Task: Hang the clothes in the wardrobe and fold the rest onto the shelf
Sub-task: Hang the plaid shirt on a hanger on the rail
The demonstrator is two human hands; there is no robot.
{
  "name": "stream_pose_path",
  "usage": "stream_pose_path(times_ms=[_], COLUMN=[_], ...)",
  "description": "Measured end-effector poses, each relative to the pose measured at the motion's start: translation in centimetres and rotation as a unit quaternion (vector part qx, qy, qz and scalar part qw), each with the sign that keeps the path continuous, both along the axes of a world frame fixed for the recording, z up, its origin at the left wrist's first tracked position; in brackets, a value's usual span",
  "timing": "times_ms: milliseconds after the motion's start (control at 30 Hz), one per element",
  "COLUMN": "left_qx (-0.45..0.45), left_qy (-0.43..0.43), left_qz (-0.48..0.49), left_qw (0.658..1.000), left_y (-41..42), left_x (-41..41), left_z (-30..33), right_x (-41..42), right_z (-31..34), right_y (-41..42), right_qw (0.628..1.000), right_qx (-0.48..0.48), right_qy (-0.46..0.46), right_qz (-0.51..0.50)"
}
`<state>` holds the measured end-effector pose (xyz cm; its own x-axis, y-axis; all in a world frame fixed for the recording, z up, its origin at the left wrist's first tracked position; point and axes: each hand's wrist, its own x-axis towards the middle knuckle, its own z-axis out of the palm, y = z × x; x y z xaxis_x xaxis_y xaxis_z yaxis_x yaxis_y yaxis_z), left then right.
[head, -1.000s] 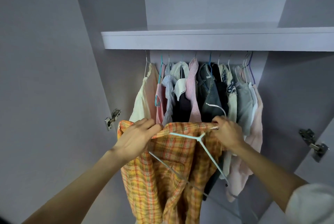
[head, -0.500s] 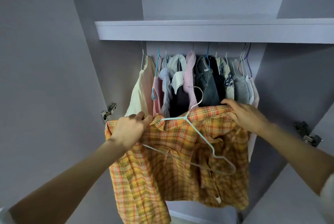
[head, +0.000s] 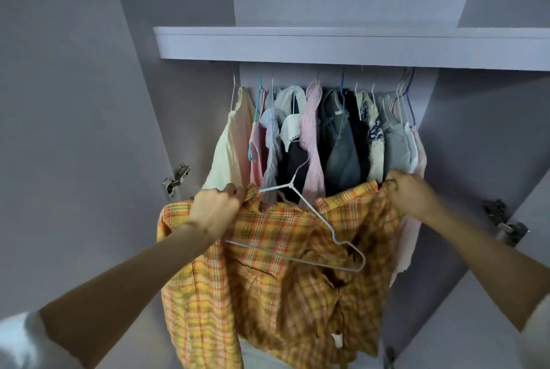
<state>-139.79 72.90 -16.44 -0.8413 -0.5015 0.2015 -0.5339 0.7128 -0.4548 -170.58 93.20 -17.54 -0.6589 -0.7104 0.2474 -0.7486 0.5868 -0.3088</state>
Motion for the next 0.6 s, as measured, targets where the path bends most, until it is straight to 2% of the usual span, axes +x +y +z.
stream_pose_path(times_ms=[200,267,333,400,500,600], left_qx=[-0.002,-0.002,-0.002,0.003,0.021,0.037], left_qy=[0.034,0.032,0.031,0.054,0.117,0.135], left_qz=[0.046,0.043,0.042,0.060,0.081,0.013], left_qw=[0.998,0.999,0.999,0.997,0.990,0.990], left_y=[-0.9,-0.9,-1.0,-1.4,-1.9,-1.6], left_x=[-0.2,-0.3,-0.5,-0.4,0.3,0.7], left_z=[0.2,0.1,0.1,0.2,0.6,0.8], right_x=[2.7,4.1,5.3,6.2,6.7,6.2], right_z=[2.3,3.3,4.2,4.3,3.4,3.6], right_y=[-1.2,-1.8,-2.3,-2.4,-1.7,-1.6], right_qw=[0.988,0.972,0.936,0.901,0.893,0.898], right_qx=[-0.145,-0.230,-0.322,-0.372,-0.348,-0.314], right_qy=[0.026,-0.038,-0.139,-0.221,-0.280,-0.300], right_qz=[-0.039,-0.032,-0.033,-0.042,-0.043,-0.067])
